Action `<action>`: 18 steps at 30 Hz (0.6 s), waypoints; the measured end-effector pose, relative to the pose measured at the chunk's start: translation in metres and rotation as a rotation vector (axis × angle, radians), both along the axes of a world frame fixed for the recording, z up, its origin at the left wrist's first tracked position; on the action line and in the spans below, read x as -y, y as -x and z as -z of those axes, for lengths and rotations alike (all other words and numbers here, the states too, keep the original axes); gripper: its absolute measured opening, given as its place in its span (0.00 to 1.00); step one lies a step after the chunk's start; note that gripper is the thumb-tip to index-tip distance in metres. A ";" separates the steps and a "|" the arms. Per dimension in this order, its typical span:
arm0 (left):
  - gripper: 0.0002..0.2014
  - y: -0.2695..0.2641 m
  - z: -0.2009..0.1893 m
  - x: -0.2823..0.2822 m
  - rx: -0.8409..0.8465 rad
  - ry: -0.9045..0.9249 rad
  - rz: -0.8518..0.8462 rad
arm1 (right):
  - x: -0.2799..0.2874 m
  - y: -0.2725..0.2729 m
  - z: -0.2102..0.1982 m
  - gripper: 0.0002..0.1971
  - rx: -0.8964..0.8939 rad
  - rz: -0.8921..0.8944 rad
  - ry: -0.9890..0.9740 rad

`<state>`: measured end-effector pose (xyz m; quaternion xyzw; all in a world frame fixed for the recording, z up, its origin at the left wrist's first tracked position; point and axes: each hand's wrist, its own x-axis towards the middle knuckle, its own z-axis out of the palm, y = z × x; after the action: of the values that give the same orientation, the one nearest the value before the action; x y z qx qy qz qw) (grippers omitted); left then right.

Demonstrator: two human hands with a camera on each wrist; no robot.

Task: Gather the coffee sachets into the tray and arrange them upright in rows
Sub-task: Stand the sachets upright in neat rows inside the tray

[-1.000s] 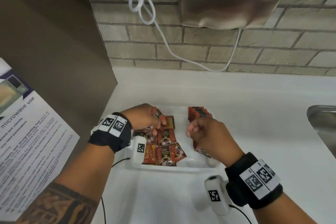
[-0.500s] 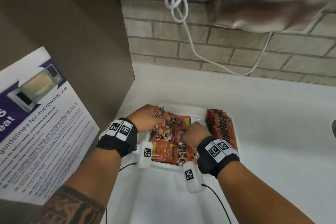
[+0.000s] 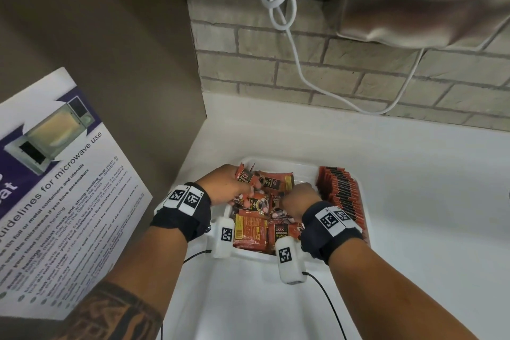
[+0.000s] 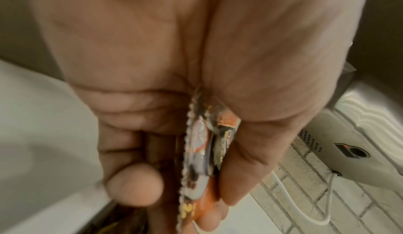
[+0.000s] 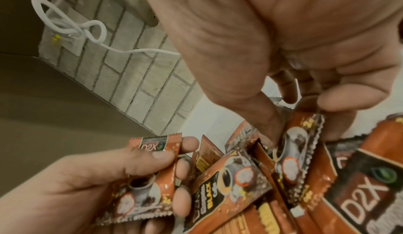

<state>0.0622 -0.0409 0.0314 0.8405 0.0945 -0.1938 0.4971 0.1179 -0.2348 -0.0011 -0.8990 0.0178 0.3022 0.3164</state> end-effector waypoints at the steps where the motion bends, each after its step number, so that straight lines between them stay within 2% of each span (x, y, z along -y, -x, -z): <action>1: 0.09 0.000 0.000 0.000 -0.004 -0.008 -0.001 | 0.001 0.000 0.000 0.19 -0.004 -0.009 0.001; 5: 0.10 -0.001 0.000 0.000 -0.016 -0.028 0.028 | -0.003 0.002 -0.007 0.08 -0.012 0.021 0.042; 8: 0.11 -0.001 0.001 0.000 -0.032 -0.069 0.088 | -0.009 0.001 -0.006 0.14 -0.022 0.062 -0.017; 10: 0.12 -0.001 0.000 0.004 -0.027 -0.105 0.110 | -0.011 -0.003 0.000 0.11 -0.013 0.048 -0.027; 12: 0.13 -0.001 -0.002 0.008 -0.028 -0.170 0.152 | -0.012 -0.003 0.001 0.14 0.023 0.092 -0.055; 18: 0.15 0.000 -0.001 0.019 -0.086 -0.343 0.264 | -0.009 0.001 -0.007 0.10 0.054 0.097 -0.072</action>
<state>0.0618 -0.0602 0.0326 0.9088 0.0361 -0.2738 0.3127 0.1174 -0.2262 0.0058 -0.8929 0.0417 0.2628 0.3632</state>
